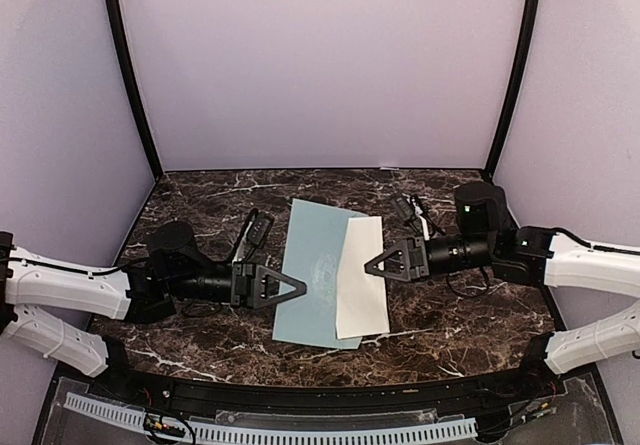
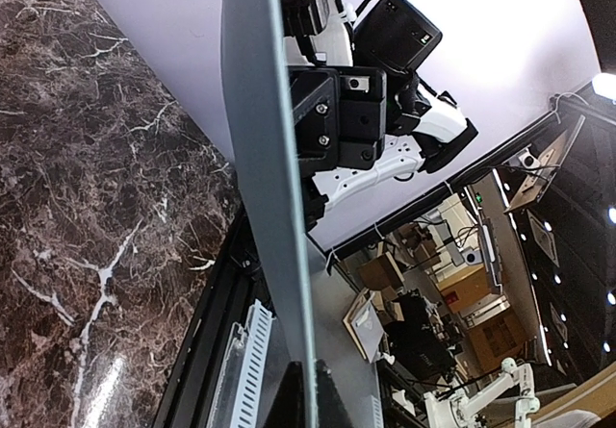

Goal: Place the letter into the envelope and seal it
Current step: Place the letter in the envelope.

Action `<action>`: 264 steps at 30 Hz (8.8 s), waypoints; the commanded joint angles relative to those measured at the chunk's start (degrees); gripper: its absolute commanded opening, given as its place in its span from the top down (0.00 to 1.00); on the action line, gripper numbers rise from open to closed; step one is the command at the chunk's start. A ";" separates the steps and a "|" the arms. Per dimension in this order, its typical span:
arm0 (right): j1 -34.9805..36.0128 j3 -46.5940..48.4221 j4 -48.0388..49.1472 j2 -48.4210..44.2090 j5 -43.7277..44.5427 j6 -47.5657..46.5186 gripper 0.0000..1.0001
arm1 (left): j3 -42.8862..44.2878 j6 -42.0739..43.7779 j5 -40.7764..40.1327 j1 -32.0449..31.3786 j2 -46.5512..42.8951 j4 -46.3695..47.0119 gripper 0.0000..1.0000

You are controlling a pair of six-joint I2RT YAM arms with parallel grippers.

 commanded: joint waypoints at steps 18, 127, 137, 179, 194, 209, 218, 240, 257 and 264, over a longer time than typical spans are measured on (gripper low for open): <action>-0.25 -3.25 8.87 1.06 1.51 5.50 0.94 | -1.01 -7.89 -3.85 0.10 3.42 5.51 1.00; 4.80 3.77 5.86 4.91 4.72 2.83 1.00 | -1.37 -11.56 -2.58 0.10 6.42 16.85 0.99; 5.44 4.08 8.40 6.46 2.74 3.46 1.00 | 0.20 -11.84 -1.14 0.08 9.08 16.64 0.82; 6.22 5.94 2.48 4.97 8.99 2.83 0.88 | -2.67 -10.44 -4.48 0.02 6.18 14.83 0.98; 6.21 11.71 -0.82 10.41 15.59 3.88 0.84 | -0.99 -10.40 -1.26 -0.06 8.70 14.56 0.97; 6.29 12.12 5.26 13.59 10.51 4.66 1.00 | -0.32 -11.02 0.49 0.02 10.50 15.63 0.95; 6.83 11.81 8.57 15.24 8.20 5.90 1.00 | 0.19 -12.06 1.25 0.00 12.48 16.70 0.92; 2.62 7.07 -3.47 -0.06 16.95 3.08 0.29 | -3.72 -11.13 -7.25 0.28 6.33 15.42 1.00; 3.55 1.83 8.75 4.64 7.25 7.03 0.53 | -4.20 -12.87 -7.41 0.23 7.53 17.16 1.00; 5.01 2.98 9.75 7.08 6.49 6.97 0.96 | -4.34 -13.26 -8.25 0.28 7.48 14.93 0.93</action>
